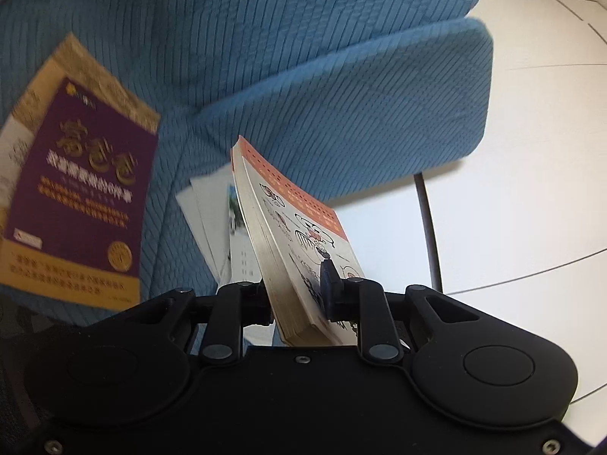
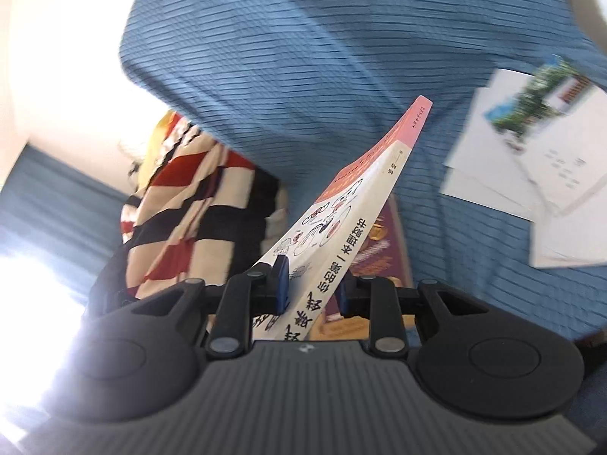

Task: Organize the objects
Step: 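Lift the white book upright with the left gripper while the right tool steadies it, then lower the white book flat onto the purple book and open the left gripper, then raise both tools away from the book stack, then move both tools down toward the landscape postcard on the white papers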

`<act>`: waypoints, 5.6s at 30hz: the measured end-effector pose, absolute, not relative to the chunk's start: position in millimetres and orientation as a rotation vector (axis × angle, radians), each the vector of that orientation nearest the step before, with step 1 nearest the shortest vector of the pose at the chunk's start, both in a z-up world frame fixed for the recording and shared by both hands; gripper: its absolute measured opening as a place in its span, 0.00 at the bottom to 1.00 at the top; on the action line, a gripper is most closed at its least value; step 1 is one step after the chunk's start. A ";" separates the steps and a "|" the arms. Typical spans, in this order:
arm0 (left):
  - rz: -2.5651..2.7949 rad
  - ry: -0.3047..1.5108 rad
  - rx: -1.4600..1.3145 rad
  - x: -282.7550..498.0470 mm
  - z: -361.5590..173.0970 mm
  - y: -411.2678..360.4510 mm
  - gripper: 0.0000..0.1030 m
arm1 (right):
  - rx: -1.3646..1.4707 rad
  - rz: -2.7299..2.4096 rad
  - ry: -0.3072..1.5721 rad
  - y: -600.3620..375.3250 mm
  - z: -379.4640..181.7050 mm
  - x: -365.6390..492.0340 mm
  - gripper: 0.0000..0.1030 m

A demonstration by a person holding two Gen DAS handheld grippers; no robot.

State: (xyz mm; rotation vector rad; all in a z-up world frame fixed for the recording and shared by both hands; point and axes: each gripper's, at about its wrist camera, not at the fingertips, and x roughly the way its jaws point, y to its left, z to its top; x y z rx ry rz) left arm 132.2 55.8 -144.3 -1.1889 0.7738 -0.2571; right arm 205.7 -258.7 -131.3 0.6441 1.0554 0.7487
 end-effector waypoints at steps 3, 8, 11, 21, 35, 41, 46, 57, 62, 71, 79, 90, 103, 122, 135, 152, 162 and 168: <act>-0.240 0.745 -1.164 129.0 -129.0 73.4 0.21 | 0.630 0.795 1.045 -240.5 -121.2 212.7 0.28; -0.195 0.707 -1.112 126.0 -113.8 95.0 0.22 | 0.625 0.864 1.037 -217.5 -113.1 223.5 0.28; -0.159 0.700 -1.091 124.5 -117.6 104.2 0.22 | 0.602 0.886 1.046 -200.8 -115.7 230.3 0.30; -0.063 0.724 -1.144 123.1 -169.8 132.0 0.22 | 0.489 0.931 1.116 -155.6 -149.8 250.7 0.33; 0.066 0.856 -1.150 133.3 -223.9 140.9 0.23 | 0.411 0.902 1.237 -118.8 -215.6 270.9 0.35; 0.094 0.904 -1.095 138.0 -226.8 131.9 0.24 | 0.452 0.873 1.298 -121.2 -234.8 271.9 0.36; 0.129 0.964 -1.055 137.6 -233.2 121.7 0.26 | 0.454 0.832 1.356 -124.3 -248.0 270.1 0.42; 0.199 1.101 -0.942 141.8 -251.6 103.8 0.41 | 0.491 0.746 1.424 -145.5 -286.5 266.6 0.41; 0.233 1.121 -0.837 140.6 -237.1 92.6 0.75 | 0.415 0.695 1.403 -152.1 -275.2 263.8 0.43; 0.193 1.057 -0.738 129.2 -179.2 73.0 0.77 | 0.304 0.666 1.253 -179.5 -213.9 242.1 0.42; 0.119 0.897 -0.611 122.1 -92.2 40.8 0.77 | 0.285 0.693 1.063 -201.9 -130.7 207.8 0.42; -0.023 0.792 -0.478 112.4 -24.6 -15.8 0.78 | 0.272 0.642 0.853 -234.6 -58.0 152.1 0.43; -0.079 0.779 -0.412 90.8 -24.4 -72.1 0.79 | 0.284 0.480 0.835 -273.6 -64.6 92.1 0.43; -0.104 0.837 -0.396 91.1 -49.2 -101.0 0.79 | 0.298 0.324 0.859 -308.2 -96.1 69.2 0.43; -0.115 0.832 -0.368 96.8 -51.1 -107.0 0.82 | 0.273 0.304 0.832 -316.3 -97.4 74.0 0.43; -0.111 0.852 -0.373 137.4 -117.9 -113.5 0.99 | 0.337 0.236 0.807 -342.4 -145.9 102.3 0.79; -0.080 0.888 -0.420 175.9 -163.0 -121.6 0.97 | 0.469 0.200 0.776 -359.4 -211.4 140.8 0.78; -0.112 0.918 -0.466 204.9 -190.0 -134.5 0.83 | 0.589 0.169 0.775 -368.2 -236.9 172.7 0.67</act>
